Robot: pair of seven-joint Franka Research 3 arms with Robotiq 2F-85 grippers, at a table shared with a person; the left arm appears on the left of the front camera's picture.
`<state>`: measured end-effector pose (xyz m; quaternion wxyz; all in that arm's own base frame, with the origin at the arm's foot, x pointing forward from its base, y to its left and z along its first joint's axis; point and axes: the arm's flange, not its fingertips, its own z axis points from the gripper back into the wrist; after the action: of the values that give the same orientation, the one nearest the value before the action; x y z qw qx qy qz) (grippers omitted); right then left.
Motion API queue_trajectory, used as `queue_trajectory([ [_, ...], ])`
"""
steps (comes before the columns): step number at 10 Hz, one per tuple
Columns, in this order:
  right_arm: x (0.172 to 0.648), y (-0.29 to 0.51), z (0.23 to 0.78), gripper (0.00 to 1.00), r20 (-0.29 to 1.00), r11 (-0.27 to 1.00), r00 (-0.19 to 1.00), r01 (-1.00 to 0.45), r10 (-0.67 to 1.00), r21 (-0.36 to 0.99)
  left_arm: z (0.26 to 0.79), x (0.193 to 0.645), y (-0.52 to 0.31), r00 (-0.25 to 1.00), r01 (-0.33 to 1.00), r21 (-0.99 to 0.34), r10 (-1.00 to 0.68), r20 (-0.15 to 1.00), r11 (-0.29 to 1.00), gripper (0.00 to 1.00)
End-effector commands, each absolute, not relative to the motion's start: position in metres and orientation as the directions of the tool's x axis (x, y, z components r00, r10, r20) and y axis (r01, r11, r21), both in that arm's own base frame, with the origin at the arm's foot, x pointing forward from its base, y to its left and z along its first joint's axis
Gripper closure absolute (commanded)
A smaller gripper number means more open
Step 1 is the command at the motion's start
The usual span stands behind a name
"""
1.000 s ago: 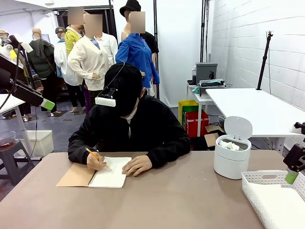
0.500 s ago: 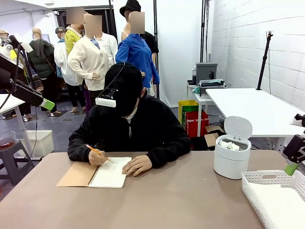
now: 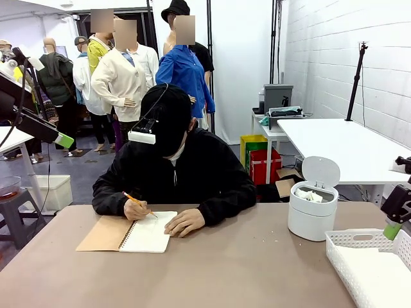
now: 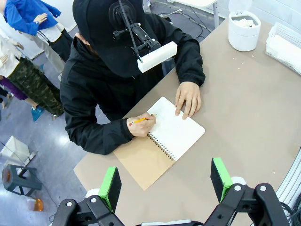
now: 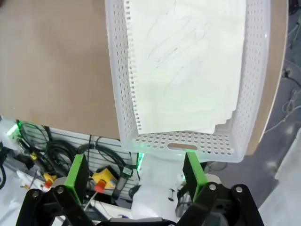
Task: Sort the paper based on its condition.
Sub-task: If a person hands you a paper, place it in the Organizing basket , and if it's crumpled, put it in the Trash can.
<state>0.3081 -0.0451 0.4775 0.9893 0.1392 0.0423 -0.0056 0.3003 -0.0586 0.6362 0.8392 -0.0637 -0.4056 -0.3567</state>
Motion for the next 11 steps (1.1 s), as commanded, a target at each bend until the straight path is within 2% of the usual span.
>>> queue_trajectory([
  [1,0.308,-0.015,0.490,0.00,-0.120,0.948,0.970,-0.172,0.210,0.268,0.636,0.300,-0.058,0.420,0.646,0.186,-0.548,0.724,0.741,0.00],
  [3,0.319,0.012,0.500,0.00,-0.157,0.900,0.922,-0.291,0.354,0.324,0.636,0.300,-0.058,0.420,0.646,0.186,-0.548,0.724,0.741,0.00],
  [5,0.335,0.045,0.518,0.00,-0.113,0.833,0.847,-0.472,0.519,0.288,0.636,0.300,-0.058,0.420,0.646,0.186,-0.548,0.724,0.741,0.00],
  [6,0.342,0.061,0.527,0.00,-0.040,0.768,0.788,-0.586,0.615,0.258,0.636,0.300,-0.058,0.420,0.646,0.186,-0.548,0.724,0.741,0.00],
  [8,0.346,0.086,0.554,0.00,0.187,0.654,0.690,-0.723,0.700,0.222,0.636,0.300,-0.058,0.420,0.646,0.186,-0.548,0.724,0.741,0.00],
  [10,0.349,0.104,0.583,0.00,0.424,0.564,0.596,-0.798,0.682,0.214,0.636,0.300,-0.058,0.420,0.646,0.186,-0.548,0.724,0.741,0.00],
  [11,0.350,0.110,0.593,0.00,0.491,0.542,0.571,-0.812,0.658,0.218,0.636,0.300,-0.058,0.420,0.646,0.186,-0.548,0.724,0.741,0.00],
])
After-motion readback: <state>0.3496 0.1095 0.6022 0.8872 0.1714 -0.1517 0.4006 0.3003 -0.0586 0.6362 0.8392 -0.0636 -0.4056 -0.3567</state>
